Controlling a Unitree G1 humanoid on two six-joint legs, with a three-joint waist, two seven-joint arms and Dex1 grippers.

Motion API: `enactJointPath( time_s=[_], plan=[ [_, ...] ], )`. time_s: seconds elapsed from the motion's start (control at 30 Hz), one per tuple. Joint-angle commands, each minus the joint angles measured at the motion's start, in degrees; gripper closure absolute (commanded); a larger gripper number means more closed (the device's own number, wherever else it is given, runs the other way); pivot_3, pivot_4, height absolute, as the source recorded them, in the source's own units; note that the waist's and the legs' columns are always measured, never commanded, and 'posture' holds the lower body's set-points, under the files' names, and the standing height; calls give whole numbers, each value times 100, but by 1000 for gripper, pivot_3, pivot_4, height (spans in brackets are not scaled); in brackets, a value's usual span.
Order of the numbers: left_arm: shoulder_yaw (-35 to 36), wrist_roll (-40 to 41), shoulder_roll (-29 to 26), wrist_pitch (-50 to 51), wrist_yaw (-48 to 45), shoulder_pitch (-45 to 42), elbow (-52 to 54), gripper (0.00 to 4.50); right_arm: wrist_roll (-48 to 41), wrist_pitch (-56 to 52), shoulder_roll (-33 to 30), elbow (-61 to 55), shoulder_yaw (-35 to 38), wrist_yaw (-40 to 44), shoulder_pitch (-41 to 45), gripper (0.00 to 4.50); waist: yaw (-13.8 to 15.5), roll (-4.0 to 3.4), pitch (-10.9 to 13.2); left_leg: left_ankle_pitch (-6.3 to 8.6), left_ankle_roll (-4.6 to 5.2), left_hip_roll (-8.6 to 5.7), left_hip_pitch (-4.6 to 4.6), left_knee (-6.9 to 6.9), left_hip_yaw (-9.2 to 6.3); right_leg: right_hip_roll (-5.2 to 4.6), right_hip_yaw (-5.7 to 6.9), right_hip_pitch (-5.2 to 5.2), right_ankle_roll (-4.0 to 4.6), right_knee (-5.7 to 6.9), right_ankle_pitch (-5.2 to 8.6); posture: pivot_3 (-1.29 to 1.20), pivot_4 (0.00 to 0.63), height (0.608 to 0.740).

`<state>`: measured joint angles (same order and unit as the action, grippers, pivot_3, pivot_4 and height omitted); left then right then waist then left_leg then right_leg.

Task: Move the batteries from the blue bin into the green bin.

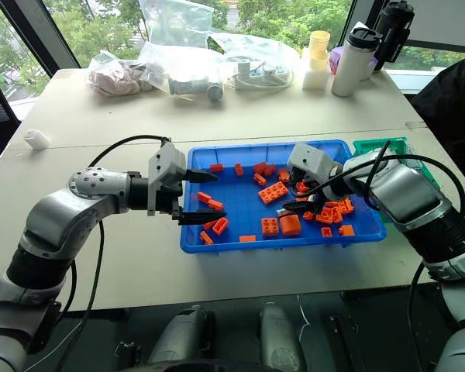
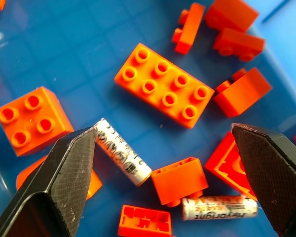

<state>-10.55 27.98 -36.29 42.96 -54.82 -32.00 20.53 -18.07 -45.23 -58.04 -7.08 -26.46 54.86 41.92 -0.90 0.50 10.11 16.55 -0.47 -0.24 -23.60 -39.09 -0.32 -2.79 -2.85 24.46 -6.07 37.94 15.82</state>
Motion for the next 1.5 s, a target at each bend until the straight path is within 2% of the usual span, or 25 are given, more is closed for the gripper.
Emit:
enactJointPath(
  time_s=[0.03, 0.4, 0.5, 0.73, 0.97, 1.1, 1.27, 1.5],
  plan=[
    [24, -25, -26, -138, -49, -71, 51, 0, 367, 339, -117, -262, 80, 306, -77, 29, 9, 0, 0, 0, 0, 0, 0, 0, 0, 0, 0, 0, 0, 0, 0, 0, 150, 740],
    [34, -60, -6, -140, -26, -51, 67, 0, 1278, 970, 242, 97, -48, 769, -315, 29, 18, 1, 0, 0, -1, -1, 0, -2, 0, -2, 0, -2, 0, 0, 0, 0, 150, 740],
    [29, -74, 11, -141, -1, -38, 88, 0, 1494, 1107, 485, 366, -76, 831, -258, 867, 17, 0, 0, 0, -1, -2, 1, -2, 0, -2, 0, -2, 0, 0, 0, 0, 150, 740],
    [91, -78, -42, -122, 5, 3, 113, 0, 1619, 1105, 607, 328, 123, 1005, -332, 4483, 23, 0, 0, 0, -1, -2, 2, -3, 0, -3, 0, -3, 0, 1, 0, 0, 150, 740],
    [243, 112, -60, -29, -70, -42, 116, 0, 1271, 441, 727, 6, 1024, 709, -170, 4483, 20, 0, 0, -1, -1, -2, 2, -3, 0, -3, 0, -2, 0, 3, 0, 0, 150, 740],
    [431, 340, 252, -122, -3, -379, -128, 0, 974, -372, 675, -52, 2138, 140, -56, 4483, 57, 0, 0, -1, -1, -4, 2, -4, -1, -7, 0, -3, 0, 3, 0, 0, 150, 740],
    [117, 184, 579, -367, -118, -738, -503, 0, 990, -1073, 469, 242, 3325, -764, -29, 4483, 105, 0, 0, -1, -1, -9, 1, -5, 0, -12, 1, -5, 0, 2, 0, 0, 150, 740],
    [-209, -219, 1028, -955, -219, -1093, -1227, 0, 1397, -853, -49, 1144, 3952, -1665, -753, 4483, 142, -1, -1, -1, -1, -10, 2, -4, 10, -8, -3, -5, 0, 3, 0, 0, 150, 740]
  ],
)
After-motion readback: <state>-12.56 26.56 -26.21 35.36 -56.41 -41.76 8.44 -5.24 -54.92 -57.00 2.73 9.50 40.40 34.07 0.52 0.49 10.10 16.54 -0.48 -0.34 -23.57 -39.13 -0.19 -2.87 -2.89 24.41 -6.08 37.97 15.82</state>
